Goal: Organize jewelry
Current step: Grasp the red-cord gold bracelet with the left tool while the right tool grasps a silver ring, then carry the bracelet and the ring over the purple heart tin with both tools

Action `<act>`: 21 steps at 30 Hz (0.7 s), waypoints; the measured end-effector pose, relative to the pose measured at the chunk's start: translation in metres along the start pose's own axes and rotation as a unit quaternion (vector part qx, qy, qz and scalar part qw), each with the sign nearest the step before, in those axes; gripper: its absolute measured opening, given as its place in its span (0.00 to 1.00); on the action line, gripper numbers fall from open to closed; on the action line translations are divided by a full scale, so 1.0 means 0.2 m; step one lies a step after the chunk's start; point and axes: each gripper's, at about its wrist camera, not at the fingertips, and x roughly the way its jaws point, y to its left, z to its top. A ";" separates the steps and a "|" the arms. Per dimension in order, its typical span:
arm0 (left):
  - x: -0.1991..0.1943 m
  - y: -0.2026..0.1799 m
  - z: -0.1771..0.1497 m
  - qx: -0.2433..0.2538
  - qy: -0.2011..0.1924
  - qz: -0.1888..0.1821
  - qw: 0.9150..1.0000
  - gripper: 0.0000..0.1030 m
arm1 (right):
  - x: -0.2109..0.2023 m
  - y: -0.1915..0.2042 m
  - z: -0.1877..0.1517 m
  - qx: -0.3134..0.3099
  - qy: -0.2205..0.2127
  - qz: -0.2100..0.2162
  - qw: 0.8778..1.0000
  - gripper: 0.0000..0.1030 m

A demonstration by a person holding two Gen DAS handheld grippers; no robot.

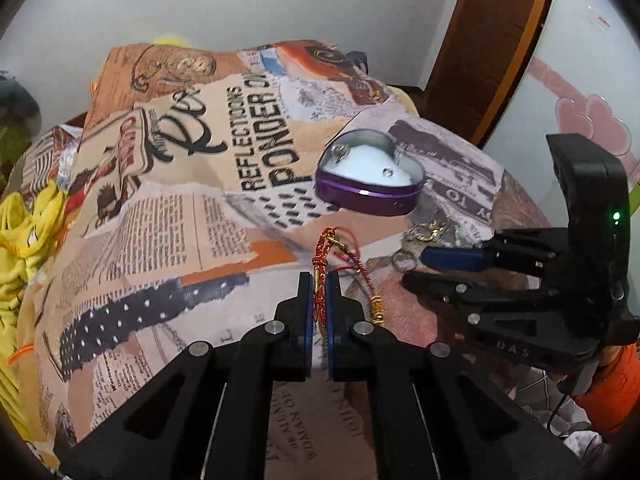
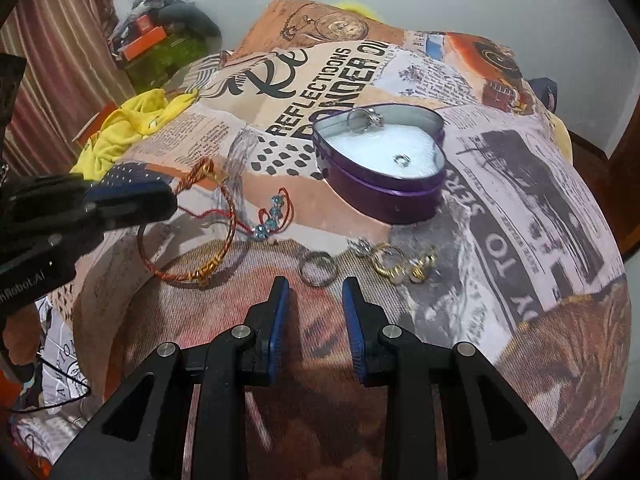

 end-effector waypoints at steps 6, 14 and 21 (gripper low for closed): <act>0.02 0.04 -0.02 -0.009 0.005 -0.002 1.000 0.04 | 0.03 0.02 0.01 -0.006 -0.010 -0.011 1.000 0.24; -0.02 0.00 0.02 -0.003 -0.010 -0.015 1.000 0.04 | 0.00 0.03 0.02 -0.006 -0.023 -0.015 1.000 0.19; -0.07 -0.04 0.12 0.002 -0.034 -0.026 0.999 0.04 | -0.09 -0.01 0.04 0.005 -0.047 -0.018 0.999 0.19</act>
